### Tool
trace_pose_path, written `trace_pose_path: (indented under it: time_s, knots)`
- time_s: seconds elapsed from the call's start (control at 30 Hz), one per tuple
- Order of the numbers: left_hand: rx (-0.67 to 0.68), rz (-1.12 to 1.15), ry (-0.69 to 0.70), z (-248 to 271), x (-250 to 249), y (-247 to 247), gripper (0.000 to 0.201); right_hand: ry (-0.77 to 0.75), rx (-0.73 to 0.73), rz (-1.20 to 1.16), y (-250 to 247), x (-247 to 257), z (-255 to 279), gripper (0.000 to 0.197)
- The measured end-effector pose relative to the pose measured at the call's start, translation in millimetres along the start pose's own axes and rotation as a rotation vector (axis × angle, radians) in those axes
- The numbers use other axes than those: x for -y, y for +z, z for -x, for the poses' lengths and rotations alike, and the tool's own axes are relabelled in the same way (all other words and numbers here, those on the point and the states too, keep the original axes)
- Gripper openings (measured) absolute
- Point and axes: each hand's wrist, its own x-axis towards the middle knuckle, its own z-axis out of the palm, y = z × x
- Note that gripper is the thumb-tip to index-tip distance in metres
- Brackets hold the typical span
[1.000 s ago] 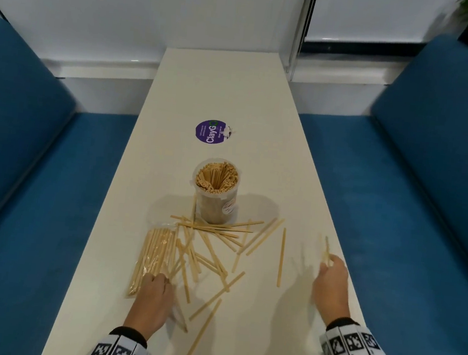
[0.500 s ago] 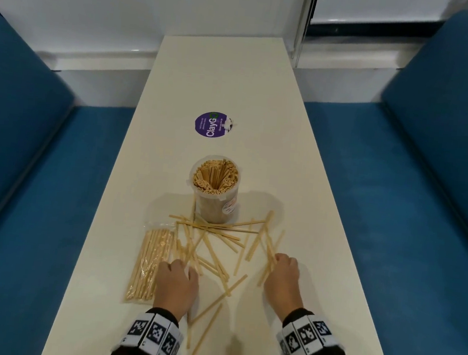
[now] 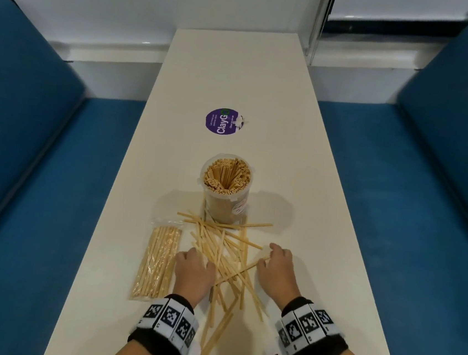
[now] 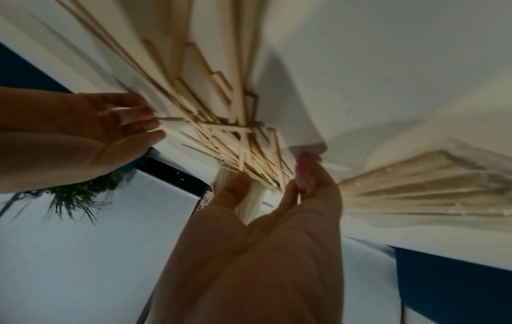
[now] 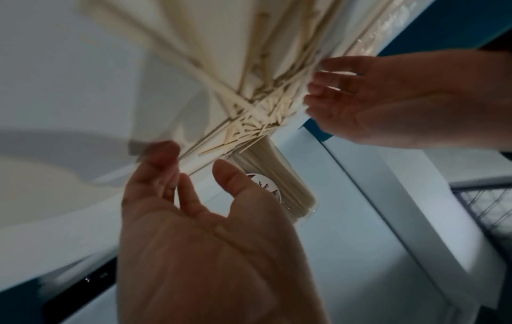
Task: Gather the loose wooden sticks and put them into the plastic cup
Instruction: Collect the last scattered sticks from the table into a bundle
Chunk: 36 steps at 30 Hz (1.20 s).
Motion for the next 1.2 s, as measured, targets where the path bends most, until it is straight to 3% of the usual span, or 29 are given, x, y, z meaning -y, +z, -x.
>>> trace_pose_path:
  time_s: [0.2,0.3,0.43,0.53,0.6,0.7,0.87,0.97,1.13,1.2]
  knots:
    - [0.107,0.094,0.066,6.7,-14.5,17.1,0.045,-0.113,0.208,0.067,33.1,11.0,14.8,0.036]
    - [0.121,0.081,0.088,13.6,-11.9,17.6,0.041,-0.124,0.246,0.073,33.0,4.2,19.2,0.037]
    - [-0.025,-0.049,0.194,5.0,-13.9,1.0,0.052,-0.143,0.164,0.08,12.8,-4.4,21.4,0.04]
    - [-0.119,-0.295,0.352,-24.8,-22.1,-17.8,0.052,-0.197,0.111,0.134,-1.1,-7.3,16.9,0.041]
    - [-0.08,-0.524,0.422,-46.8,-26.3,-23.9,0.052,-0.24,0.093,0.176,-9.1,-6.0,15.3,0.039]
    - [0.056,-0.72,0.402,-66.8,-26.7,-25.4,0.052,-0.288,0.071,0.231,-18.9,-4.6,15.4,0.036]
    - [0.082,-0.718,0.501,-53.3,-9.6,-15.8,0.051,-0.275,0.071,0.248,-19.5,-11.0,15.7,0.034]
    - [0.141,-0.657,0.557,-23.3,4.3,-9.5,0.049,-0.279,0.076,0.235,-13.0,-10.7,17.7,0.05]
    - [0.186,-0.457,0.558,3.0,23.4,-10.3,0.05,-0.417,0.185,0.526,-4.7,7.0,13.8,0.123]
    - [0.127,-0.295,0.539,10.6,26.7,-13.0,0.049,-0.396,0.25,0.605,1.8,9.8,14.3,0.133]
